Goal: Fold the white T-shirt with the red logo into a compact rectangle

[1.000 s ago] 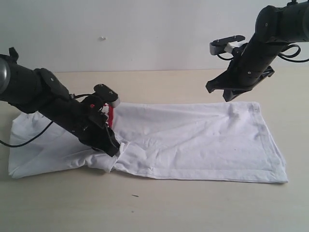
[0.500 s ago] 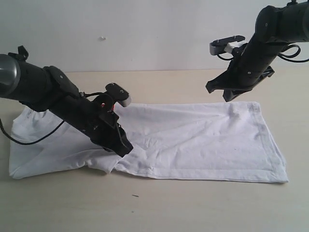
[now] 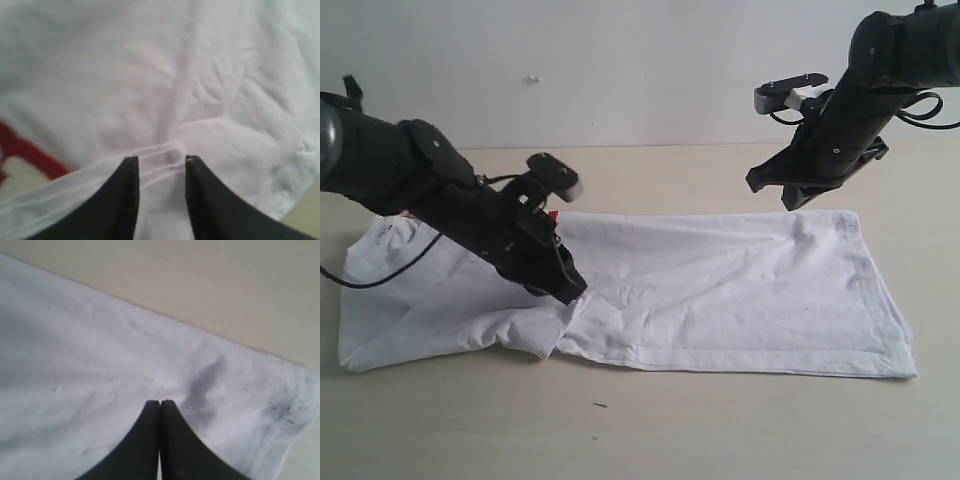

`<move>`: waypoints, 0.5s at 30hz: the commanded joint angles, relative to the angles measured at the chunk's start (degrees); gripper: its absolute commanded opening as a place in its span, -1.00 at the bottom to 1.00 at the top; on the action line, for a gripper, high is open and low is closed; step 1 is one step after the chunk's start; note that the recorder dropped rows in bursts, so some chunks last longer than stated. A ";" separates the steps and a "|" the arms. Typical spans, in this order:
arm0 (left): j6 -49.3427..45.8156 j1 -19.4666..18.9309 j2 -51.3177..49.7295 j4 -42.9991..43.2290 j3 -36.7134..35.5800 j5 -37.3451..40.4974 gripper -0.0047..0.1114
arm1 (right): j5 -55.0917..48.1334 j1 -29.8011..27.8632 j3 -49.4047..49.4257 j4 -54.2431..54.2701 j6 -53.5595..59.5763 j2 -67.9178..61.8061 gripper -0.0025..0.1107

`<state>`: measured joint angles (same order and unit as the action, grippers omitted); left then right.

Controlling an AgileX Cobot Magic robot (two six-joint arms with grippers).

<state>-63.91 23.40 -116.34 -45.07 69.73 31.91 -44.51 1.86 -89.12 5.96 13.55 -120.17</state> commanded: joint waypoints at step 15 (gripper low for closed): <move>23.11 -27.08 5.65 9.75 0.00 1.14 -0.17 | 0.56 -0.97 0.16 -2.89 -1.25 3.54 -0.96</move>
<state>-43.56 -0.10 -110.98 -35.59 69.73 32.31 -43.87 1.23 -89.12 3.28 12.41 -117.22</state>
